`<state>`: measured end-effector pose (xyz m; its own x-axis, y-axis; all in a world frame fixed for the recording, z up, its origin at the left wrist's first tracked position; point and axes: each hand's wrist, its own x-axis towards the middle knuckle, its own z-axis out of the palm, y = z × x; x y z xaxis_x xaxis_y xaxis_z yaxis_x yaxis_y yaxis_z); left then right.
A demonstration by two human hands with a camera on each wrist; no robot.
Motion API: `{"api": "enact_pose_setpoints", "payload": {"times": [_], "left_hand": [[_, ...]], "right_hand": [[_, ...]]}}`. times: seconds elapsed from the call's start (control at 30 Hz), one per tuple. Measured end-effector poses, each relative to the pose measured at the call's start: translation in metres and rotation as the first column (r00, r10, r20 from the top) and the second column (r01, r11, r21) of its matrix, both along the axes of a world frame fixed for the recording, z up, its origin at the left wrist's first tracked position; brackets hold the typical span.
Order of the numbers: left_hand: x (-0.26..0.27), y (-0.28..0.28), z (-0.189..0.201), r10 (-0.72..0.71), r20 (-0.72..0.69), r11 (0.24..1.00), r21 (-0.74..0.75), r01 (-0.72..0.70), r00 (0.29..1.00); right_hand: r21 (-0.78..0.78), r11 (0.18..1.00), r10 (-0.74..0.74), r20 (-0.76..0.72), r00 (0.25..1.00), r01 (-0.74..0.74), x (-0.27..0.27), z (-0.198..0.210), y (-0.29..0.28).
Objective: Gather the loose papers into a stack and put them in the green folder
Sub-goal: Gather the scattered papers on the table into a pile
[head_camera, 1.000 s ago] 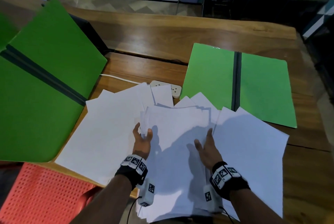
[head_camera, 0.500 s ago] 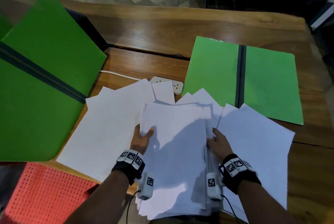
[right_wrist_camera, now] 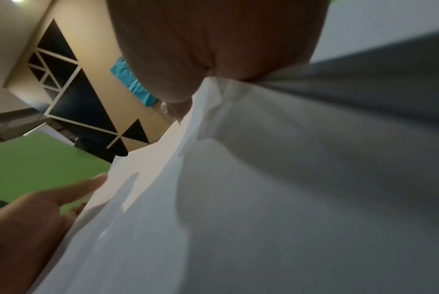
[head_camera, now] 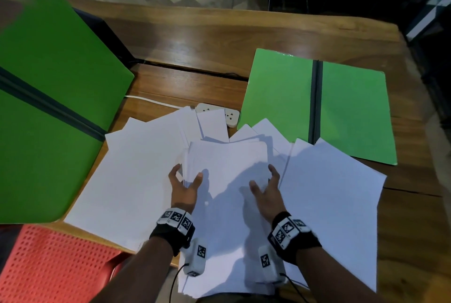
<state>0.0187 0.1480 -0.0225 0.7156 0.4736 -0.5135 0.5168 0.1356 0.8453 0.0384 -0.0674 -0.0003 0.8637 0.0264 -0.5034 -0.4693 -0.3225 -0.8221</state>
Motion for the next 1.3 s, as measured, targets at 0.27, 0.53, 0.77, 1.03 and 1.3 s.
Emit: {"api": "enact_pose_setpoints", "payload": {"times": [0.27, 0.53, 0.77, 1.03, 1.3], "left_hand": [[0.006, 0.01, -0.004, -0.15, 0.027, 0.988, 0.047, 0.148, 0.988], [0.06, 0.02, 0.007, -0.273, 0.045, 0.939, 0.232, 0.256, 0.961], [0.071, 0.023, 0.002, -0.301, 0.034, 0.879, 0.397, 0.264, 0.953], [0.071, 0.019, -0.007, -0.233, 0.04, 0.903, 0.379, 0.201, 0.972], [0.073, 0.005, 0.001, -0.224, 0.044, 0.898, 0.398, 0.188, 0.974]], "right_hand": [[-0.483, 0.857, 0.196, -0.022, 0.98, -0.182, 0.036, -0.011, -0.019], [-0.588, 0.615, 0.542, -0.167, 0.823, -0.525, 0.102, 0.013, -0.01], [-0.625, 0.468, 0.654, -0.231, 0.721, -0.625, 0.125, 0.013, 0.007], [-0.621, 0.639, 0.526, -0.077, 0.847, -0.454, 0.119, 0.008, 0.008], [-0.116, 0.991, -0.079, -0.045, 0.996, 0.073, 0.078, 0.0, 0.012]]}}
